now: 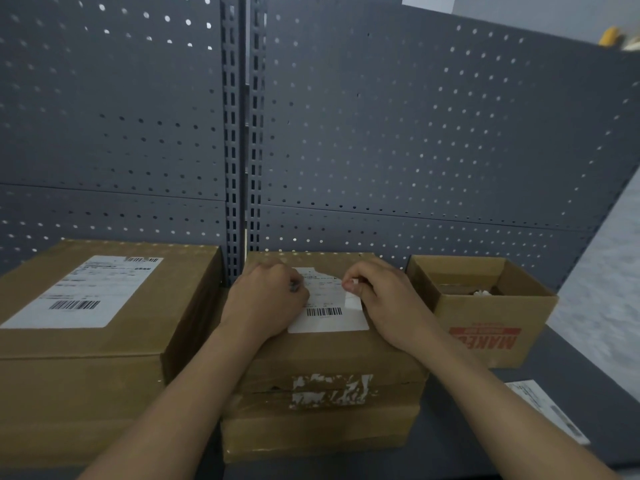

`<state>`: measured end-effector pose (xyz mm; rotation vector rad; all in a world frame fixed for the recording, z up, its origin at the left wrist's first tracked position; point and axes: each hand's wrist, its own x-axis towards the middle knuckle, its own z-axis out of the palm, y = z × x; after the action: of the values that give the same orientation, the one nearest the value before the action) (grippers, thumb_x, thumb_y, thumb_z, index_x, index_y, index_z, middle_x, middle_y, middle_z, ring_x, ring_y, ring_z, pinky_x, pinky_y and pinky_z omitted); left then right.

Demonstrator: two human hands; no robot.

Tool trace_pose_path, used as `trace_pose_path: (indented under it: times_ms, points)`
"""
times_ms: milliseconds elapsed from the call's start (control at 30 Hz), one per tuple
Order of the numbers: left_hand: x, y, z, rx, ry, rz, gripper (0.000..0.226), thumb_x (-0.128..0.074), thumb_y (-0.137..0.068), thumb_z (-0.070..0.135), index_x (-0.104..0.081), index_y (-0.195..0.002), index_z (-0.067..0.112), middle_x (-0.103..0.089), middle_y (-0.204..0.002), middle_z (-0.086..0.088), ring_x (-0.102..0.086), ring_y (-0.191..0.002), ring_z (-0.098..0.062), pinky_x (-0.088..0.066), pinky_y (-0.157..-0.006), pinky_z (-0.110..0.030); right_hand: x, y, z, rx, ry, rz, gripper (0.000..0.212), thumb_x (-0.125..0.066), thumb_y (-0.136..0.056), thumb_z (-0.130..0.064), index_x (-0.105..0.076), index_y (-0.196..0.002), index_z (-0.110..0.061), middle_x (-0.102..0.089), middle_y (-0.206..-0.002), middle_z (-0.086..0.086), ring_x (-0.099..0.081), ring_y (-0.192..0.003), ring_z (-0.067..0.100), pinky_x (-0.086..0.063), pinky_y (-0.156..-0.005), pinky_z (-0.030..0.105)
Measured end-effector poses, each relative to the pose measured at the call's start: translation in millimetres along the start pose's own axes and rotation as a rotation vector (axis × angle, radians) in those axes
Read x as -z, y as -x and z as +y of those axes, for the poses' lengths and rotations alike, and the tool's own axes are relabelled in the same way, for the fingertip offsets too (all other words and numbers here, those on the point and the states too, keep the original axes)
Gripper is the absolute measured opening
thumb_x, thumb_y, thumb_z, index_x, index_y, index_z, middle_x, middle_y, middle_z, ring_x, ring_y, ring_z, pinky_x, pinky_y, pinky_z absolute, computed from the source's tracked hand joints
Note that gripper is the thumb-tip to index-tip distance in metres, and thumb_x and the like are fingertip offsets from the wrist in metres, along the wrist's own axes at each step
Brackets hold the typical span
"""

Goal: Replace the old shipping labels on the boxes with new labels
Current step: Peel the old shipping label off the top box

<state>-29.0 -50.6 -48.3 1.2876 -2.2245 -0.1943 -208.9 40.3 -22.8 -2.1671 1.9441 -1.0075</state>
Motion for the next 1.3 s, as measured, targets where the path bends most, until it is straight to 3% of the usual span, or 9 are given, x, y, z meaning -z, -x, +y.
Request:
trace_pose_path:
  times_ms: [300, 500, 633, 767, 900, 1033, 1167, 1300]
  points:
    - [2.3, 1.6, 2.3, 0.004, -0.005, -0.006, 0.031, -0.055, -0.092, 0.039, -0.071, -0.117, 0.029, -0.064, -0.123, 0.006, -0.057, -0.111, -0.017, -0.053, -0.09, -0.039, 4.2, 6.0, 0.6, 0.102, -0.093, 0.118, 0.017, -0.051, -0.1, -0.017, -0.059, -0.091, -0.03, -0.054, -0.095, -0.01, -0.053, -0.09, 0.001, -0.039, -0.075, 0.012]
    - [7.0, 3.5, 6.6, 0.013, -0.012, -0.033, 0.031, -0.055, -0.094, 0.038, -0.07, -0.118, 0.029, -0.065, -0.123, 0.005, -0.059, -0.107, -0.017, -0.054, -0.088, -0.039, 7.5, 9.8, 0.1, 0.174, -0.161, 0.243, 0.017, -0.052, -0.099, -0.01, -0.065, -0.094, -0.021, -0.055, -0.095, -0.008, -0.055, -0.09, 0.002, -0.04, -0.077, 0.01]
    - [11.4, 5.8, 9.5, 0.017, -0.016, -0.07, 0.031, -0.052, -0.095, 0.038, -0.07, -0.119, 0.029, -0.067, -0.12, 0.004, -0.063, -0.099, -0.018, -0.056, -0.083, -0.036, 11.9, 6.0, 4.1, 0.061, -0.238, 0.366, 0.016, -0.05, -0.102, -0.016, -0.063, -0.099, -0.024, -0.054, -0.1, -0.004, -0.054, -0.09, 0.001, -0.038, -0.074, 0.007]
    - [14.9, 5.5, 9.6, 0.011, -0.057, -0.158, 0.035, -0.046, -0.097, 0.04, -0.068, -0.121, 0.027, -0.067, -0.121, 0.001, -0.064, -0.099, -0.02, -0.055, -0.086, -0.04, 9.2, 4.5, 4.9, -0.076, -0.214, 0.229, 0.018, -0.052, -0.1, -0.03, -0.067, -0.104, -0.021, -0.05, -0.103, -0.01, -0.051, -0.087, -0.005, -0.037, -0.074, 0.006]
    - [26.5, 6.3, 11.8, 0.005, -0.097, -0.362, 0.043, -0.036, -0.103, 0.043, -0.051, -0.139, 0.026, -0.049, -0.144, -0.003, -0.049, -0.127, -0.026, -0.044, -0.103, -0.041, 10.6, 2.5, 5.8, -0.138, -0.172, 0.093, 0.027, -0.066, -0.086, -0.051, -0.069, -0.091, -0.025, -0.057, -0.098, -0.013, -0.052, -0.091, -0.005, -0.036, -0.072, 0.013]
    - [32.7, 15.4, 13.0, 0.018, -0.141, -0.399, 0.049, -0.037, -0.101, 0.051, -0.046, -0.142, 0.026, -0.04, -0.151, -0.003, -0.031, -0.141, -0.029, -0.032, -0.113, -0.046, 17.5, 4.8, 4.9, -0.06, -0.118, -0.001, 0.014, -0.066, -0.091, -0.036, -0.071, -0.09, -0.024, -0.06, -0.076, -0.017, -0.054, -0.07, -0.009, -0.037, -0.061, 0.01]
    - [30.0, 21.4, 12.2, 0.005, -0.133, -0.376, 0.05, -0.033, -0.102, 0.051, -0.046, -0.143, 0.024, -0.04, -0.152, 0.001, -0.035, -0.14, -0.025, -0.026, -0.115, -0.042, 26.0, 5.4, 12.4, -0.059, -0.045, -0.011, 0.018, -0.058, -0.098, -0.026, -0.071, -0.11, -0.026, -0.064, -0.097, -0.023, -0.055, -0.084, -0.013, -0.04, -0.071, 0.003]
    - [21.3, 22.8, 8.1, -0.006, -0.146, -0.33, 0.047, -0.03, -0.102, 0.051, -0.05, -0.138, 0.028, -0.041, -0.151, 0.003, -0.037, -0.138, -0.023, -0.027, -0.117, -0.046, 29.6, -2.6, 22.4, -0.142, 0.04, -0.023, 0.022, -0.051, -0.101, -0.021, -0.069, -0.115, -0.02, -0.065, -0.107, -0.011, -0.054, -0.092, -0.004, -0.038, -0.075, 0.006]
